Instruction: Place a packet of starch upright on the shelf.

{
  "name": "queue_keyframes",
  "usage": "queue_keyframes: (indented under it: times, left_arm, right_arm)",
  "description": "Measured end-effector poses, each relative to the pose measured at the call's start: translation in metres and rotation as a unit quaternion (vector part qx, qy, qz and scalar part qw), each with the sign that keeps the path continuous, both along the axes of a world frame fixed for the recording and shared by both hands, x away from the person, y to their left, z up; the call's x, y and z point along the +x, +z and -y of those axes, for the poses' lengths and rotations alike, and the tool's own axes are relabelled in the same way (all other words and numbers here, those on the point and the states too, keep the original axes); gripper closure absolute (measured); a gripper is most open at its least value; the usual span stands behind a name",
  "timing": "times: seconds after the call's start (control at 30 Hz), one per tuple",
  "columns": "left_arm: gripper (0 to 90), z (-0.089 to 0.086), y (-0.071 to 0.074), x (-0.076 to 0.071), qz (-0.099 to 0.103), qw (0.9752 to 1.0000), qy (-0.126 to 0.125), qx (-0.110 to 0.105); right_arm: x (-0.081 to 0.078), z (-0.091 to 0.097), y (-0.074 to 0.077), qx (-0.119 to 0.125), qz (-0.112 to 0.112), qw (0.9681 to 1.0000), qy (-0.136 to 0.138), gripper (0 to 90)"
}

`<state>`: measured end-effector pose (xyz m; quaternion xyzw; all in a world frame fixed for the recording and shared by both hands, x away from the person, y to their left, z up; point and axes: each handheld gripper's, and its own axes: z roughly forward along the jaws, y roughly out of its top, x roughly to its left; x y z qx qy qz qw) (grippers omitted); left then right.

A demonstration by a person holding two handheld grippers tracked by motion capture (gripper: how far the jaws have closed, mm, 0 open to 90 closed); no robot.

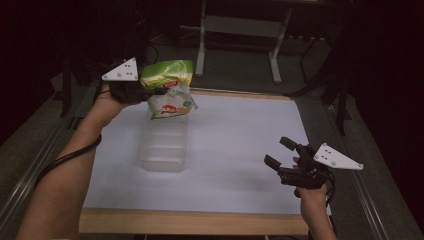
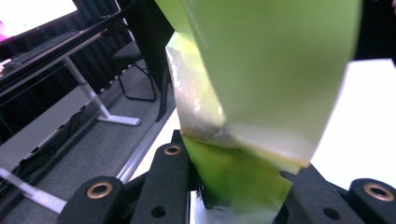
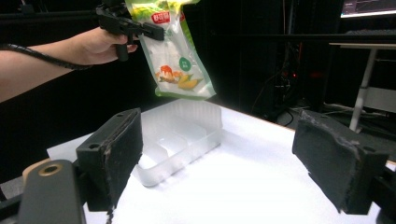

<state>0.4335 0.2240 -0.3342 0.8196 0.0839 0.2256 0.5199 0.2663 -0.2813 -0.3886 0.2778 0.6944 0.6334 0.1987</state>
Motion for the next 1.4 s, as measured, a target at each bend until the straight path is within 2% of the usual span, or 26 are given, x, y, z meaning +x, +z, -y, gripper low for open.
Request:
queue_keyframes:
  times: [0.13,0.3,0.43,0.53,0.63,0.73,0.8,0.93,1.03,1.13,1.23,1.4]
  left_arm:
    - [77.4,-0.009,-0.012,0.012,0.004,0.9997,-0.018,0.013]
    - [77.4,-0.017,-0.027,0.027,0.011,0.9999,-0.005,0.009]
    - [77.4,-0.018,-0.032,0.035,-0.001,0.9999,-0.010,-0.002]
    - [77.4,-0.015,-0.037,0.041,-0.009,0.9998,-0.019,0.005]
    - [77.5,-0.014,-0.042,0.046,-0.012,0.9997,-0.015,0.014]
    - [77.4,-0.015,-0.048,0.049,-0.017,0.9997,-0.014,-0.003]
    - [77.4,-0.015,-0.051,0.052,-0.016,0.9997,-0.020,-0.003]
    - [77.4,-0.013,-0.059,0.056,-0.021,0.9993,-0.013,0.027]
    - [77.3,-0.012,-0.064,0.057,-0.026,0.9989,-0.015,0.037]
    - [77.3,-0.010,-0.070,0.060,-0.040,0.9977,-0.019,0.051]
    - [77.3,-0.013,-0.074,0.061,-0.044,0.9980,-0.015,0.043]
    - [77.4,-0.016,-0.077,0.062,-0.050,0.9976,-0.010,0.047]
  right_arm:
    - [0.002,0.000,-0.003,-0.004,-0.008,1.0000,0.004,16.1]
    - [0.005,0.000,-0.008,-0.004,-0.018,0.9998,0.007,16.1]
    - [0.008,-0.001,-0.011,-0.002,-0.022,0.9997,0.011,16.1]
    - [0.009,-0.002,-0.012,-0.002,-0.025,0.9996,0.013,16.2]
    - [0.010,-0.002,-0.013,-0.003,-0.026,0.9995,0.015,16.3]
    - [0.011,-0.001,-0.015,-0.006,-0.028,0.9995,0.015,16.3]
    - [0.011,0.000,-0.015,-0.006,-0.028,0.9995,0.015,16.3]
    - [0.011,0.005,-0.018,-0.003,-0.035,0.9993,0.011,16.4]
    - [0.011,0.006,-0.020,-0.005,-0.035,0.9993,0.011,16.4]
    - [0.011,0.008,-0.020,-0.006,-0.037,0.9992,0.010,16.4]
    - [0.011,0.009,-0.021,-0.003,-0.037,0.9993,0.009,16.4]
    - [0.010,0.010,-0.021,-0.006,-0.036,0.9993,0.010,16.4]
